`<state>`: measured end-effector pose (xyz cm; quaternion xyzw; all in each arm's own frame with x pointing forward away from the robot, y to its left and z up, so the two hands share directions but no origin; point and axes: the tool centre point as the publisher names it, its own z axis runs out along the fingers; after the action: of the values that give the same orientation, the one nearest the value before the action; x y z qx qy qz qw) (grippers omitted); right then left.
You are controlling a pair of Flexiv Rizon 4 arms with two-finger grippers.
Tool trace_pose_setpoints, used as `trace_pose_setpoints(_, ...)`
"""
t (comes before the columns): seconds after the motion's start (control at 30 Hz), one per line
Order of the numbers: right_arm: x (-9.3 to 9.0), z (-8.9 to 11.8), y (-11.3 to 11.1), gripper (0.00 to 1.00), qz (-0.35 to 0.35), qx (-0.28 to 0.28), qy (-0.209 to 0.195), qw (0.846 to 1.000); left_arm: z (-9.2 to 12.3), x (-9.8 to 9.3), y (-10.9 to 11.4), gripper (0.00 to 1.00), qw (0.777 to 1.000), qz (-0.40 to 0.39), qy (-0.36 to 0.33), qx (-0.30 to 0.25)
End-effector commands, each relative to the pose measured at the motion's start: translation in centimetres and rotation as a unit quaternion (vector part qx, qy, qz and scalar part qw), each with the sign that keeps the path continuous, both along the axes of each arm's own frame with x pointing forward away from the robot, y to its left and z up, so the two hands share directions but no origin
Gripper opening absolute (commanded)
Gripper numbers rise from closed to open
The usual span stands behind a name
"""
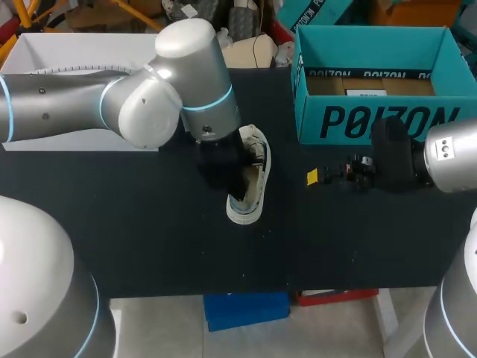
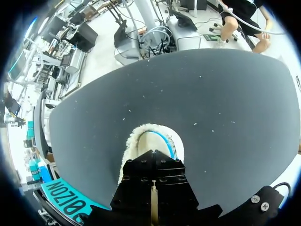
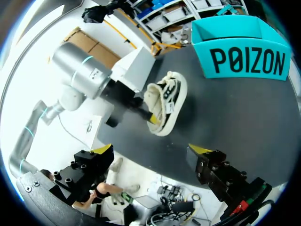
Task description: Take the shoe out of the shoebox, open the shoe tongue, remove and reinsert the insole, then place the shoe into the shoebox
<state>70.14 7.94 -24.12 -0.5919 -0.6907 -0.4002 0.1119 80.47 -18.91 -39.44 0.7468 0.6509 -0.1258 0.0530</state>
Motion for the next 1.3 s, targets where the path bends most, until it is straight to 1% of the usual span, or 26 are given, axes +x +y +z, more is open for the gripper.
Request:
trace_pose_setpoints(0.03,0.0,0.1,0.0,1.00,0.000,-0.001,0.001,1.000,-1.6,0.3,-0.7,0.00,1.000,-0.001,0.009,0.006)
trace_pose_setpoints(0.13,0.0,0.1,0.0,1.00,0.000,-0.001,0.001,1.000,-2.0,0.3,-0.5,0.00,1.000,0.005,0.013,0.007)
trace_pose_setpoints(0.2,0.0,0.1,0.0,1.00,0.000,-0.001,0.001,1.000,-1.6,0.5,-0.4,0.00,1.000,0.008,0.012,0.003)
trace_pose_setpoints(0.3,0.0,0.1,0.0,1.00,0.000,-0.001,0.001,1.000,-0.2,1.0,-0.4,0.00,1.000,0.010,-0.002,-0.010)
trace_pose_setpoints(0.5,0.0,0.1,0.0,1.00,0.000,-0.001,0.001,1.000,3.6,1.6,-0.1,0.00,0.999,0.010,-0.035,-0.034)
trace_pose_setpoints(0.6,0.0,0.1,0.0,1.00,0.000,-0.001,0.001,1.000,4.1,1.5,0.4,0.00,0.999,0.008,-0.041,-0.031)
trace_pose_setpoints(0.67,0.0,0.1,0.0,1.00,0.000,-0.001,0.001,1.000,4.1,1.3,0.8,0.00,0.999,0.007,-0.042,-0.029)
trace_pose_setpoints(0.8,0.0,0.1,0.0,1.00,0.000,-0.001,0.001,1.000,3.5,1.0,1.3,0.00,0.999,0.007,-0.042,-0.018)
trace_pose_setpoints(1.1,0.0,0.1,0.0,1.00,0.000,-0.001,0.001,1.000,1.8,1.2,1.3,0.00,0.999,0.020,-0.040,-0.016)
trace_pose_setpoints(1.3,0.0,0.1,0.0,1.00,0.000,-0.001,0.001,1.000,1.2,1.1,1.3,0.00,0.999,0.018,-0.034,-0.010)
